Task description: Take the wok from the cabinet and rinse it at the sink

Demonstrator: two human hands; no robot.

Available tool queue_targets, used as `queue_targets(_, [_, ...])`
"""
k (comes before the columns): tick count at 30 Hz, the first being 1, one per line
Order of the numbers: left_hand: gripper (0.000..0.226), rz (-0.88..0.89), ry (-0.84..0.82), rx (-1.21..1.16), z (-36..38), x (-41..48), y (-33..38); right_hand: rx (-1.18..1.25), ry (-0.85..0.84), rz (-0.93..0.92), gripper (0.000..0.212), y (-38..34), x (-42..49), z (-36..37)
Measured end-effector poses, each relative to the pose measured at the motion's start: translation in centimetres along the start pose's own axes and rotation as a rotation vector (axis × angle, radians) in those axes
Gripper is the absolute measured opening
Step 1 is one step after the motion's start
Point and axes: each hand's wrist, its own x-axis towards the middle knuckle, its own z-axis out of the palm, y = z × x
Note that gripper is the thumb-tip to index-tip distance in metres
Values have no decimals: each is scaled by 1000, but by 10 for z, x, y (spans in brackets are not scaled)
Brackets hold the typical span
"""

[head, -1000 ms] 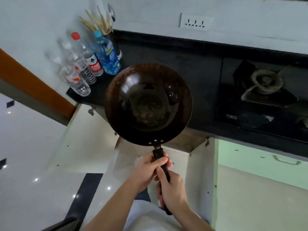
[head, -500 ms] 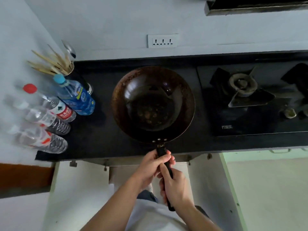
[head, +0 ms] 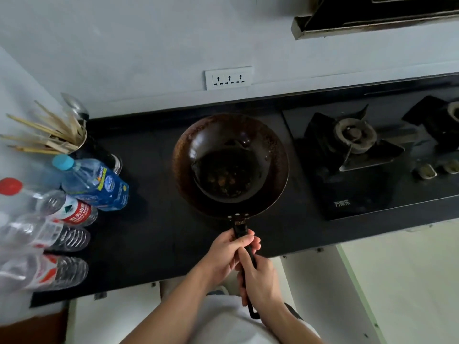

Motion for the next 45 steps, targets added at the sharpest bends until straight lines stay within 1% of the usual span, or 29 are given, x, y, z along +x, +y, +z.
queue_targets(5, [19,-4,-23,-47,-7,10,6,10,-11,17,48,-5,12,3])
queue_targets(8, [18,-4,-25,-48,-7,12,10,26,-20,30,45,-7,15,1])
queue_targets(15, [20,-47,41,-74,0,11,23,81,-100,86,43,-14,25,-3])
queue_targets(19, [14,-58,63,-124,6,4,28,119,-155,166,41,-21,25,-7])
queue_targets(21, [17,-64,63,-161,8,2,29,124,-171,205,41,-26,24,-8])
queue_targets(23, [25,-95,84,-188,12,-2,30,92,-181,224,41,-31,23,-10])
queue_targets(25, [33,-130,122,-147,14,-5,31,91,-204,240,41,-37,23,-12])
queue_targets(27, [35,-147,162,-75,17,-8,32,75,-229,276,40,-43,23,-15])
queue_targets(29, [38,-129,211,-1,18,-10,34,14,-234,292,39,-45,24,-17])
queue_targets(31, [50,-62,289,120,15,-9,32,-127,-215,235,38,-46,26,-19])
queue_targets(34, [57,113,517,497,5,-12,29,-480,-117,41,33,-49,35,-29])
queue_targets(37, [56,338,762,926,-10,-27,29,-682,-34,-191,33,-61,48,-43])
queue_targets(39, [55,497,880,1179,-18,-35,39,-786,45,-370,39,-74,57,-52])
queue_targets(41, [54,636,926,1344,-19,-42,58,-895,95,-521,47,-92,65,-59])
queue_targets(45, [53,849,978,1513,-11,-44,117,-1038,153,-679,55,-145,84,-68])
